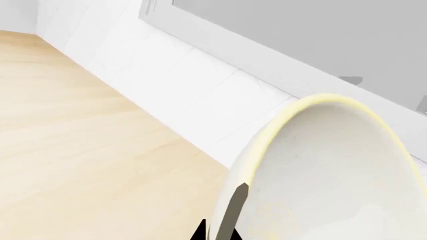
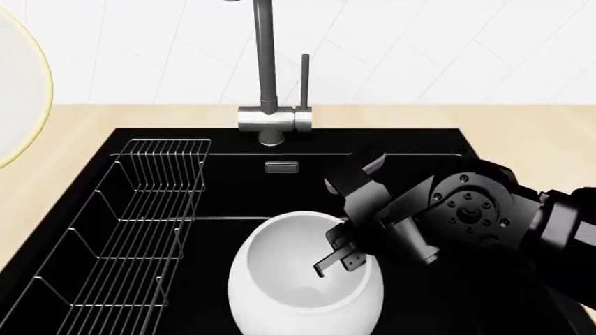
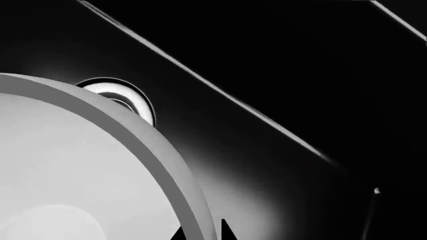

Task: Stack the bowls in the sink.

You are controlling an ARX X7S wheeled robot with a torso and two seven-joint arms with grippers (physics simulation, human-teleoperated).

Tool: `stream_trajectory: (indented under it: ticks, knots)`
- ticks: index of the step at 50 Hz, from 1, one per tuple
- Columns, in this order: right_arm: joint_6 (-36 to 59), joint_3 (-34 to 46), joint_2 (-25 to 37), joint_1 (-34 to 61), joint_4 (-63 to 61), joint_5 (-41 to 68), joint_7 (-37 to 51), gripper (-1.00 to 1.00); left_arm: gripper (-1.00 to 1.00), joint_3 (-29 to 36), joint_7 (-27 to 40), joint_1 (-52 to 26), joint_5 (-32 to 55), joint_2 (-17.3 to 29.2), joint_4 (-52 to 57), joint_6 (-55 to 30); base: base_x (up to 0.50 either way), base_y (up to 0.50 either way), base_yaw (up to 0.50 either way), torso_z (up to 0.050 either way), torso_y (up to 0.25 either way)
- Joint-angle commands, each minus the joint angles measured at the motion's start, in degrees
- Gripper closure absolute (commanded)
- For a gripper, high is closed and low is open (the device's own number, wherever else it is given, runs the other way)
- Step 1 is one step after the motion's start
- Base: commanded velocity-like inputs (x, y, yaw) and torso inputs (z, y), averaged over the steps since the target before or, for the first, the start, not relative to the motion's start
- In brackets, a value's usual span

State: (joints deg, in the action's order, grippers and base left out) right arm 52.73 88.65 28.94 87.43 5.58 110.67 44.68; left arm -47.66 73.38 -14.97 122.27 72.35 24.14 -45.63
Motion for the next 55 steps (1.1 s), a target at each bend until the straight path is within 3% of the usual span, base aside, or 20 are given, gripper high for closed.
stream_trajectory:
  ticks: [1, 55]
  knots:
    - [0.39, 0.34, -0.73, -0.54, 0.89, -1.0, -0.99, 1.0, 1.0, 0.0, -0.09, -0.77, -0.01, 0.2, -0.08, 0.47, 0.0, 0.0, 0.0, 0.0, 0.0]
    - [3.14, 3.35, -4.68, -1.78, 5.14, -2.7, -3.74, 1.0, 1.0, -1.39, 0.01, -0.39, 0.32, -0.42, -0.14, -0.85, 0.0, 0.0, 0.0, 0.0, 0.0]
